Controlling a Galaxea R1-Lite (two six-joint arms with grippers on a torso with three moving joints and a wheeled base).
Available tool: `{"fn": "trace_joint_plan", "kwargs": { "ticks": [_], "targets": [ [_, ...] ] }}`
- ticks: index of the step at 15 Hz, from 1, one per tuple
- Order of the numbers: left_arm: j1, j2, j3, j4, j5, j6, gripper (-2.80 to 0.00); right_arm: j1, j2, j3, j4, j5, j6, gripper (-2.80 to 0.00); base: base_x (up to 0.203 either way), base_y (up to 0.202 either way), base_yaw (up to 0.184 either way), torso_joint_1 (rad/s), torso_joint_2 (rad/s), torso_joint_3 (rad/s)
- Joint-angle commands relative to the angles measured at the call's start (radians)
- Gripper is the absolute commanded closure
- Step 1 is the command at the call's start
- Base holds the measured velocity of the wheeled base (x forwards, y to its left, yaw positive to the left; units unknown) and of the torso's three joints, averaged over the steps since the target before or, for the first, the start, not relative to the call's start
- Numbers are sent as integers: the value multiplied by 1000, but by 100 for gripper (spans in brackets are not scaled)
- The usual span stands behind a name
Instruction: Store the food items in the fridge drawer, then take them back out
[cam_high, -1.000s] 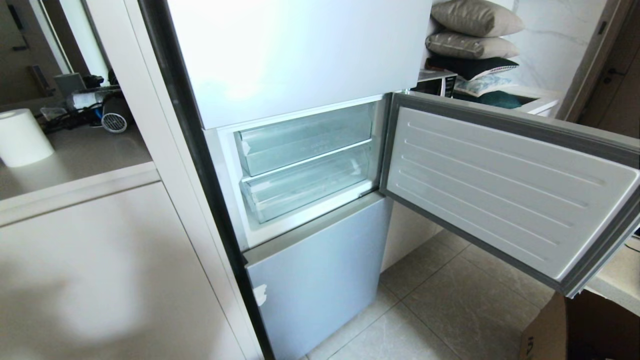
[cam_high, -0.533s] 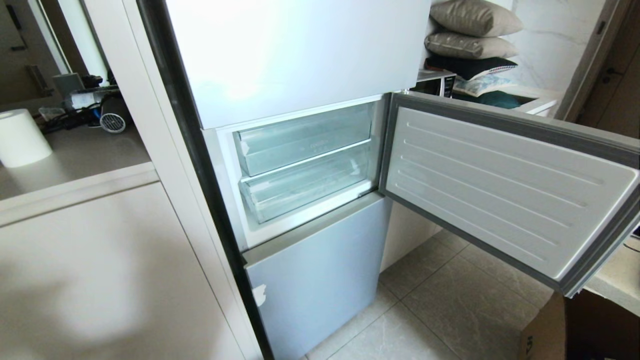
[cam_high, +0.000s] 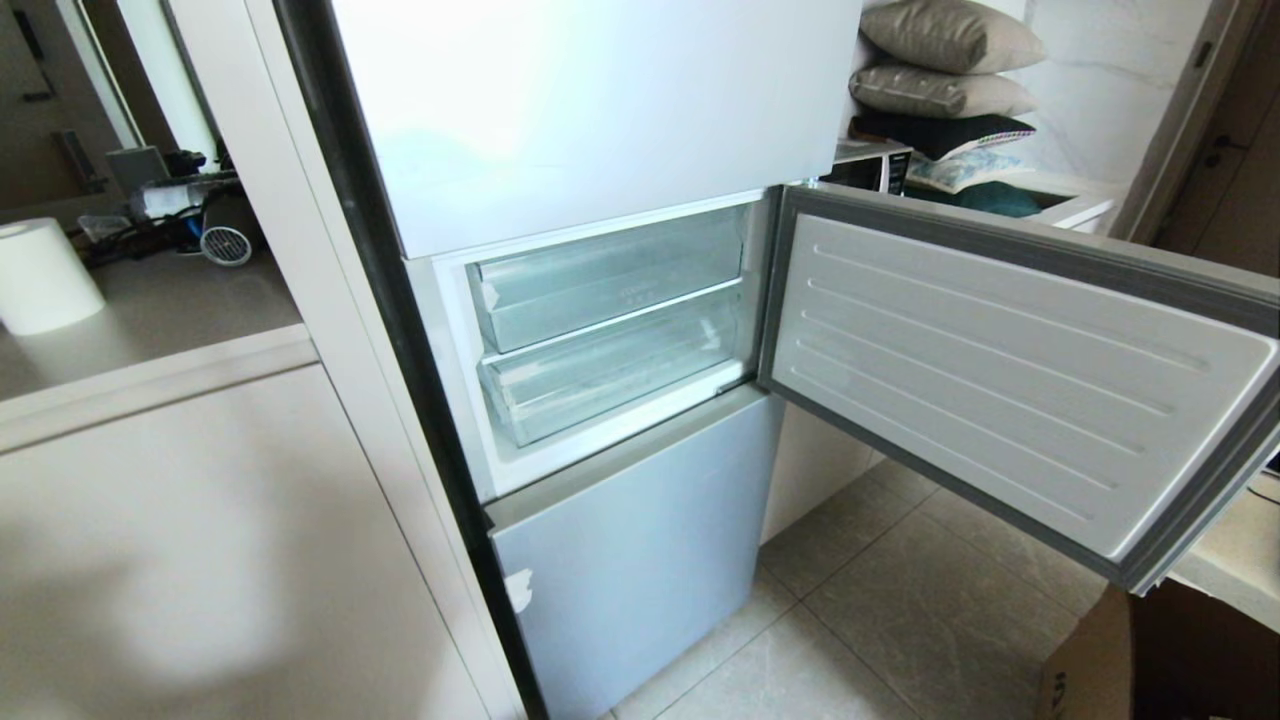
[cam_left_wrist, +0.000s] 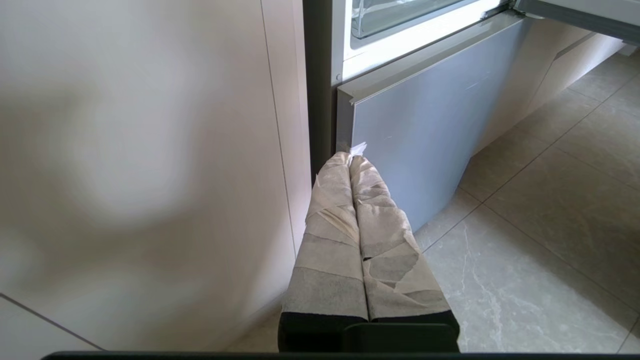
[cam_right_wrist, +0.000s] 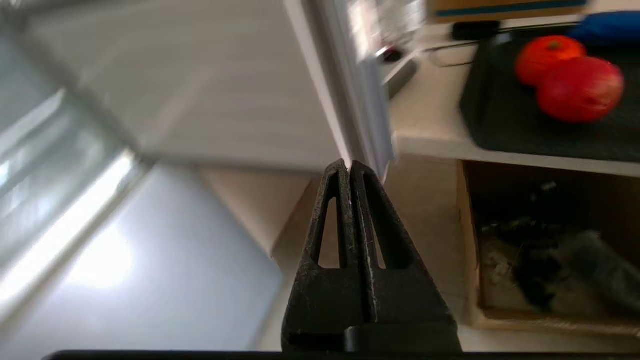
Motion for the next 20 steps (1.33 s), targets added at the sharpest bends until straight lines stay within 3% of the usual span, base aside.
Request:
{"fn": "trace_joint_plan", "kwargs": {
  "ticks": [1,3,4,5,7,8,9,11,14,20],
  "targets": [
    [0,0,0,1,0,0,0,-161,210,-6,-155,-2,71,0,0,0,0,0,0,0],
    [0,0,0,1,0,0,0,-368,305,45,-356,100,93,0,0,0,0,0,0,0],
    [0,2,0,1,0,0,0,-498,354,70,-436,205,97,0,0,0,0,0,0,0],
    [0,1,0,1,0,0,0,-615,393,82,-482,321,99,0,0,0,0,0,0,0],
    [0,0,0,1,0,0,0,-864,487,83,-549,646,91,0,0,0,0,0,0,0],
    [0,0,0,1,0,0,0,-941,554,71,-572,794,77,0,0,0,0,0,0,0],
    [0,0,0,1,0,0,0,-981,617,46,-589,879,62,0,0,0,0,0,0,0],
    [0,0,0,1,0,0,0,-998,720,-26,-604,943,26,0,0,0,0,0,0,0],
    [0,0,0,1,0,0,0,-978,905,-126,-610,956,-37,0,0,0,0,0,0,0],
    [0,1,0,1,0,0,0,-953,1169,-391,-613,904,-96,0,0,0,0,0,0,0]
  ]
}}
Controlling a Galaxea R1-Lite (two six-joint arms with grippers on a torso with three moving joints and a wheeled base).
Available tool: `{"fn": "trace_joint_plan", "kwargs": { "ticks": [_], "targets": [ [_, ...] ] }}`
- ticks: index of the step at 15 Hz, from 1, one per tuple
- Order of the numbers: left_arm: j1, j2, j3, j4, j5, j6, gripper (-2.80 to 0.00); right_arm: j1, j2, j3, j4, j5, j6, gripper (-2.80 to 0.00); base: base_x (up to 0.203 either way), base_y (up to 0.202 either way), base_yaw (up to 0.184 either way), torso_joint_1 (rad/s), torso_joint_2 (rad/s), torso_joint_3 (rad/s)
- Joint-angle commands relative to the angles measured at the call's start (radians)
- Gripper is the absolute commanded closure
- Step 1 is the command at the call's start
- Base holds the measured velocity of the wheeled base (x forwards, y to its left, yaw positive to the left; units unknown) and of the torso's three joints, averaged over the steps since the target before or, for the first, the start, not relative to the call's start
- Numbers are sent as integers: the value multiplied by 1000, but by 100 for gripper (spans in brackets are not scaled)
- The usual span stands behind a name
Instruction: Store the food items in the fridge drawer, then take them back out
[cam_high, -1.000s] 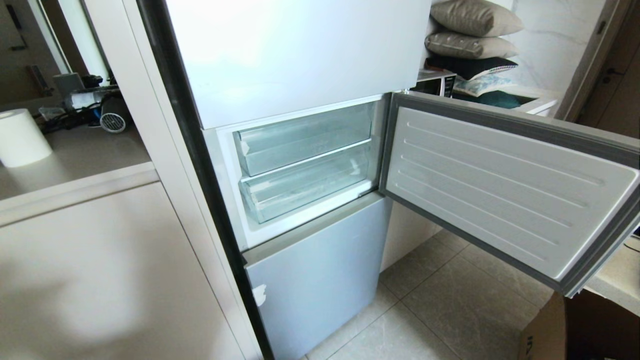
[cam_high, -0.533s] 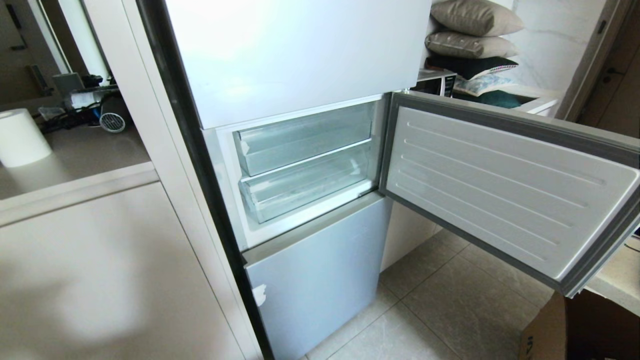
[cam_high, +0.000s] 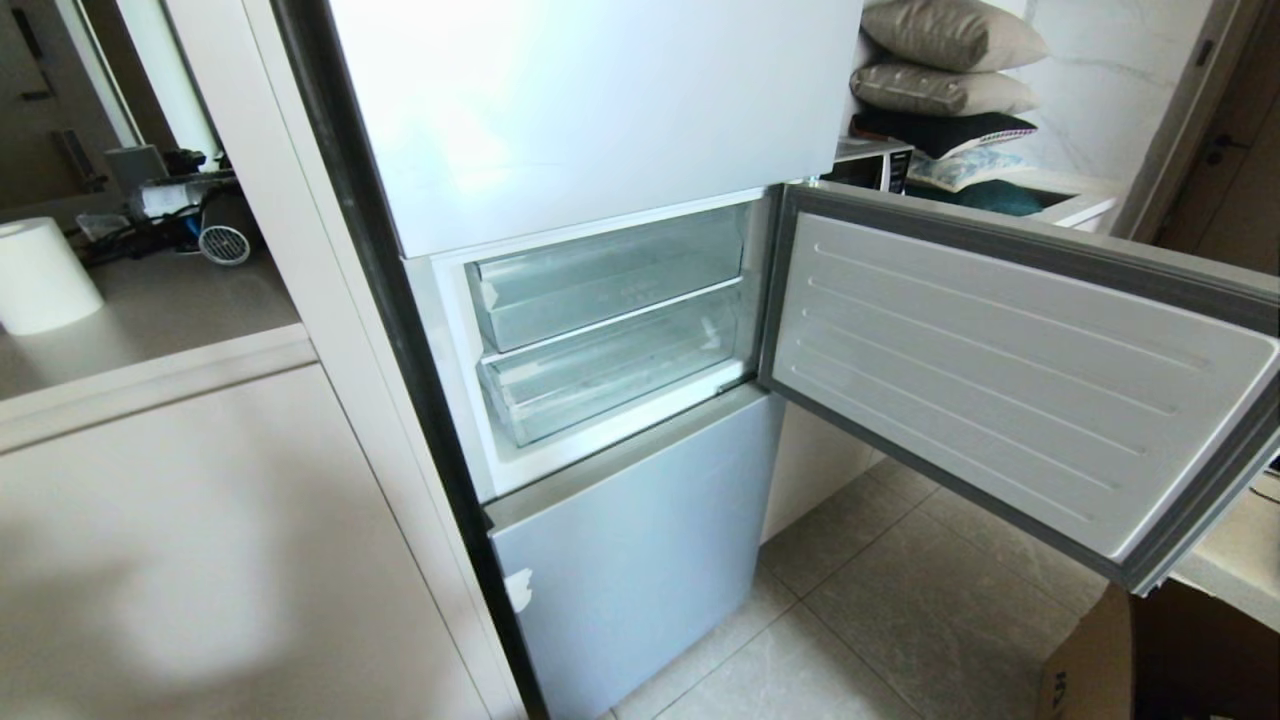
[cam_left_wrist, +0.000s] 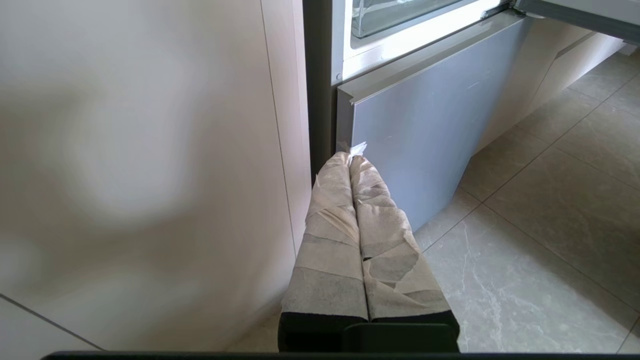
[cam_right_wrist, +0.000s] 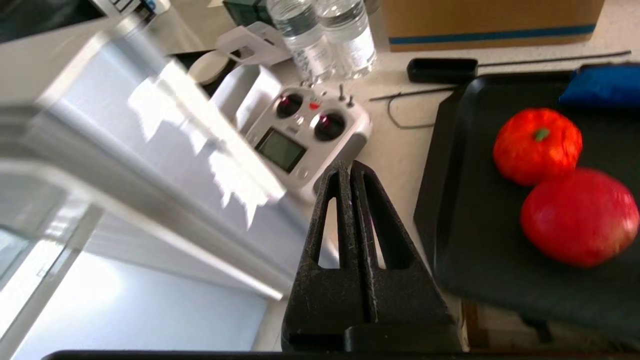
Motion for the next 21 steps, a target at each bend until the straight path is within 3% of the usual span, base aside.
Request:
{"fn": "trace_joint_plan", "kwargs": {
  "ticks": [1,4,8,10,13,16,21],
  "targets": [
    [0,0,0,1,0,0,0,8,126,-72,-4,1,0,0,0,0,0,0,0,0],
    [0,1,0,1,0,0,0,55,229,-148,-18,4,-1,0,0,0,0,0,0,0],
    [0,1,0,1,0,0,0,140,351,-176,-184,14,-26,0,0,0,0,0,0,0],
    [0,2,0,1,0,0,0,155,383,-197,-220,88,-14,0,0,0,0,0,0,0],
    [0,1,0,1,0,0,0,170,414,-262,-224,120,70,0,0,0,0,0,0,0],
    [0,0,0,1,0,0,0,170,399,-256,-223,215,73,0,0,0,0,0,0,0],
    [0,0,0,1,0,0,0,170,348,-197,-219,305,82,0,0,0,0,0,0,0]
  ]
}}
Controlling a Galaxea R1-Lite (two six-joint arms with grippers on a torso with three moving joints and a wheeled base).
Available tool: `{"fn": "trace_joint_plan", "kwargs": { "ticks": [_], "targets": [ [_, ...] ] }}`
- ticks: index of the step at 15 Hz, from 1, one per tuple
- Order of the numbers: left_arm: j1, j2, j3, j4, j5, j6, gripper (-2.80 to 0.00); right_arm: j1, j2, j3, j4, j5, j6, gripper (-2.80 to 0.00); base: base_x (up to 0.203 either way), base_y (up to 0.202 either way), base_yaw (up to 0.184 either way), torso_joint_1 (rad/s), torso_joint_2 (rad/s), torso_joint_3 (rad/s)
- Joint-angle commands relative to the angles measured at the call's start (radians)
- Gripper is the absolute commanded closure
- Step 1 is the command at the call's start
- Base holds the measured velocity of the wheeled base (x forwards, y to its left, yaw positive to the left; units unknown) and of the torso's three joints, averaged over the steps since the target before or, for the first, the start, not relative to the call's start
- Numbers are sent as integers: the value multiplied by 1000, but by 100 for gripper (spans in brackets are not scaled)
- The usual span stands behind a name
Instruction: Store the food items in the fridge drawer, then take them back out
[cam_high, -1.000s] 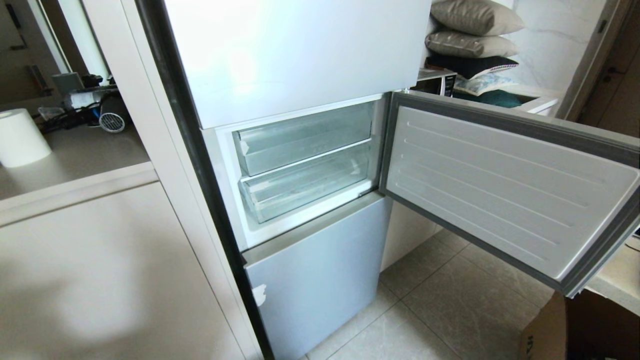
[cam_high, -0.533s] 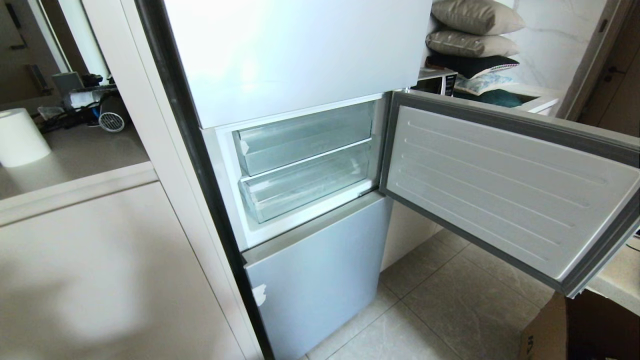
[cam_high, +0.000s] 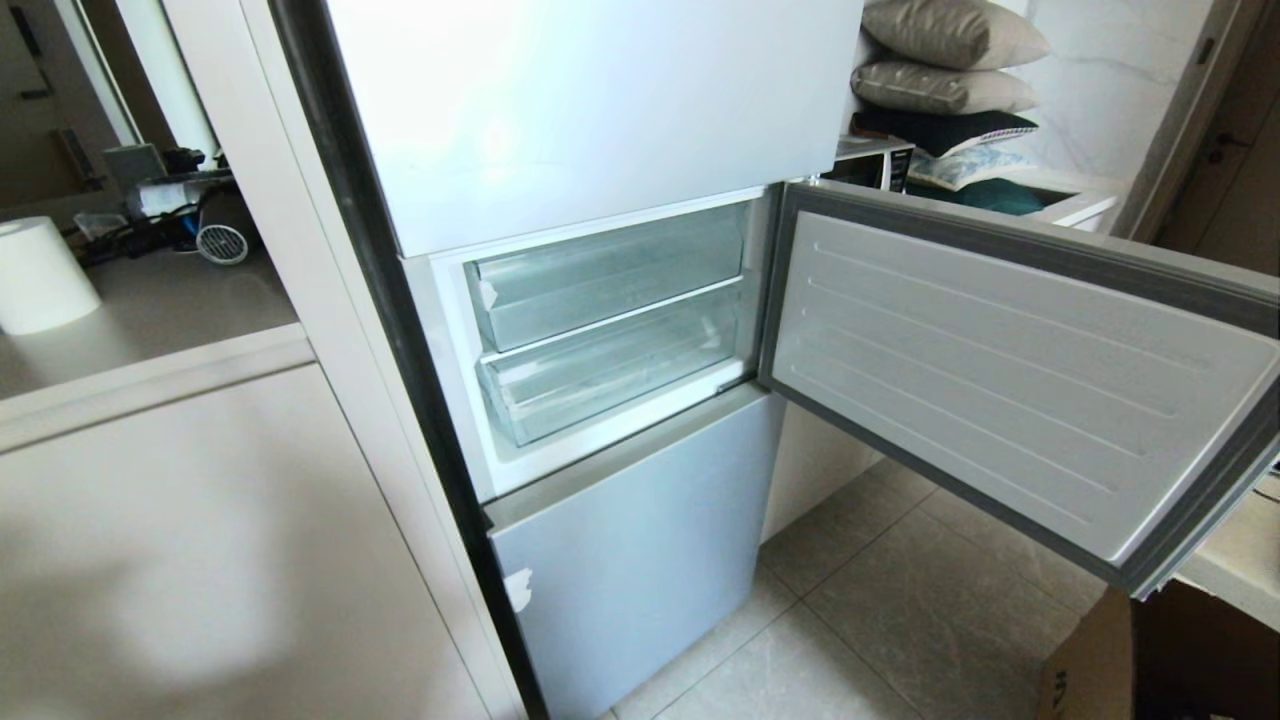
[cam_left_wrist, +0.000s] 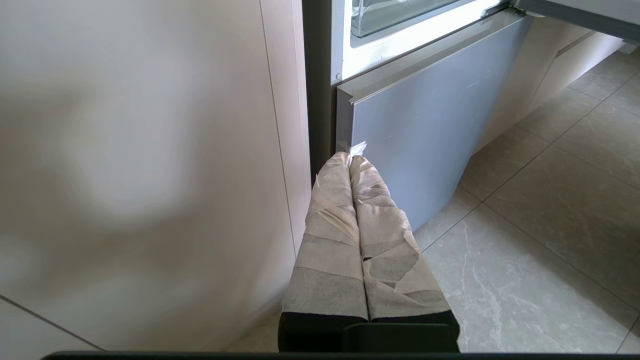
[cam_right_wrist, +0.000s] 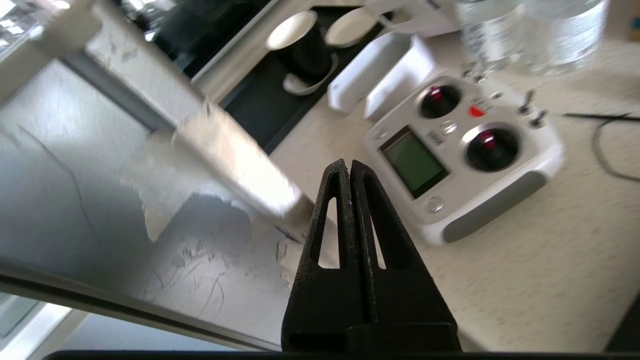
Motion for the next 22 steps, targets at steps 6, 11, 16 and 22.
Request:
{"fn": "trace_joint_plan", "kwargs": {
  "ticks": [6,11,16,22],
  "targets": [
    [0,0,0,1,0,0,0,0,-208,230,-7,82,3,0,0,0,0,0,0,0],
    [0,1,0,1,0,0,0,119,-480,515,-9,157,-4,0,0,0,0,0,0,0],
    [0,1,0,1,0,0,0,436,-585,623,-3,-3,-4,0,0,0,0,0,0,0],
    [0,0,0,1,0,0,0,1045,-454,521,7,-458,-7,0,0,0,0,0,0,0]
  ]
}}
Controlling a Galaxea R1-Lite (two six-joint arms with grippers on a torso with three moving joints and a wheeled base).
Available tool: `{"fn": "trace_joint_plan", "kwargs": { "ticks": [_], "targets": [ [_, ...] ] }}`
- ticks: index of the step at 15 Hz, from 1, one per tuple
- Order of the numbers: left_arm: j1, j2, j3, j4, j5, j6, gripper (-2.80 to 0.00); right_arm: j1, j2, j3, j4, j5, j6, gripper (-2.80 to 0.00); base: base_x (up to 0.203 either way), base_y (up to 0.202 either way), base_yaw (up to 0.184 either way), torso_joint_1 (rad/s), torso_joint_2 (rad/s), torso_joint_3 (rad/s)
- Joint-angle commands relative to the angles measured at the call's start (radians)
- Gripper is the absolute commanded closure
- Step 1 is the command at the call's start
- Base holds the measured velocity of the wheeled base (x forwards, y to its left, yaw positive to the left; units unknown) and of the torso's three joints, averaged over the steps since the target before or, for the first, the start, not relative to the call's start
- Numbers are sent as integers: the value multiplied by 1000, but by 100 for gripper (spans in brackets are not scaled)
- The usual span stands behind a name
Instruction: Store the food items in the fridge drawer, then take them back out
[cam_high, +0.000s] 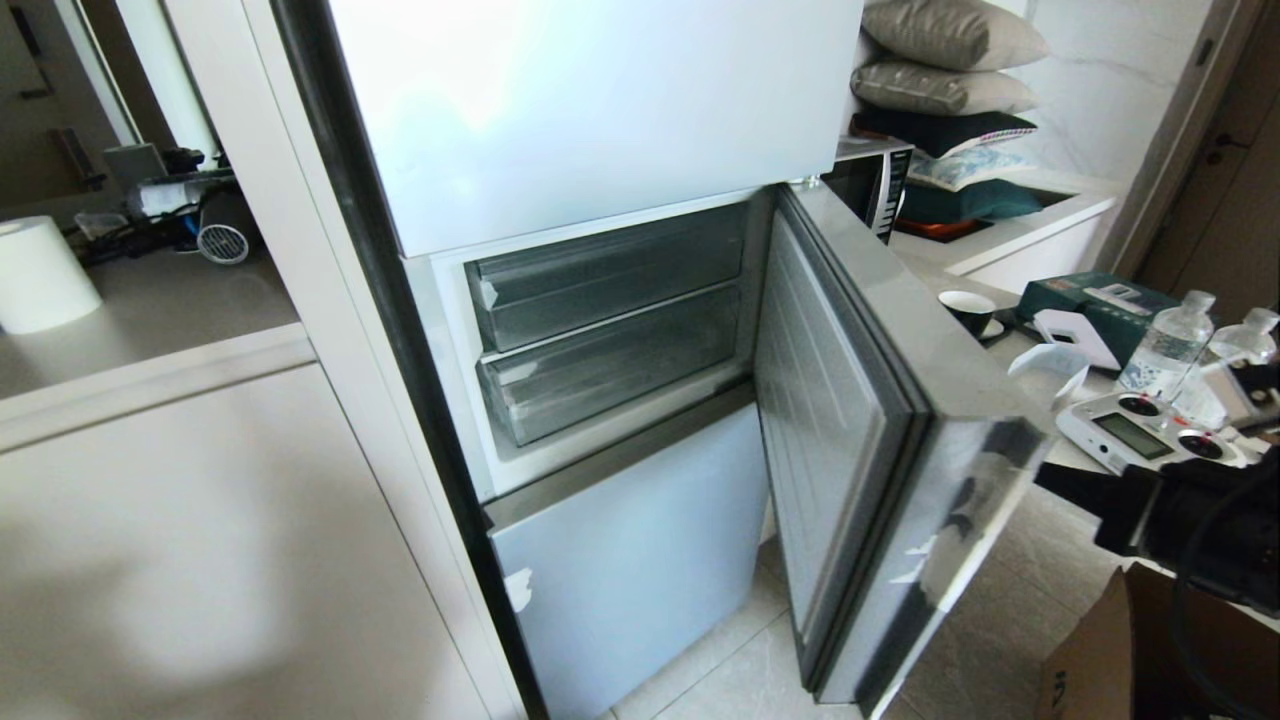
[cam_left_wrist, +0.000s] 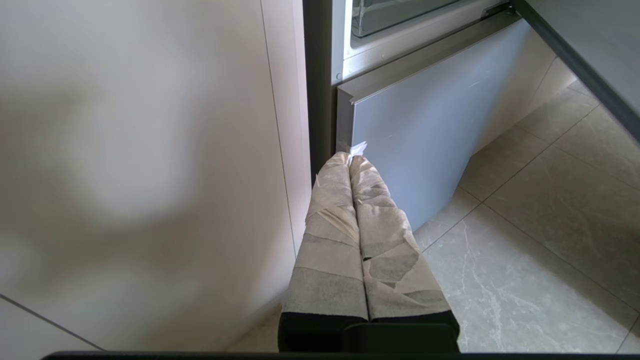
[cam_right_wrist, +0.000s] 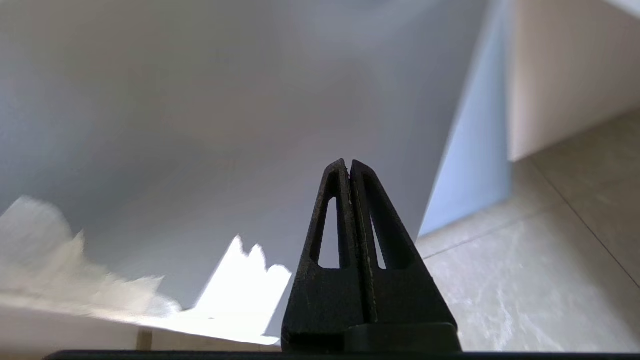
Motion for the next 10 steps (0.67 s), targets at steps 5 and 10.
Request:
{"fn": "trace_joint_plan", "kwargs": {
  "ticks": [5,10],
  "targets": [
    [0,1,0,1,0,0,0,295,356,-290,-9,-126,-49,0,0,0,0,0,0,0],
    [0,0,0,1,0,0,0,401,609,-512,-102,-97,-103,0,0,0,0,0,0,0]
  ]
}}
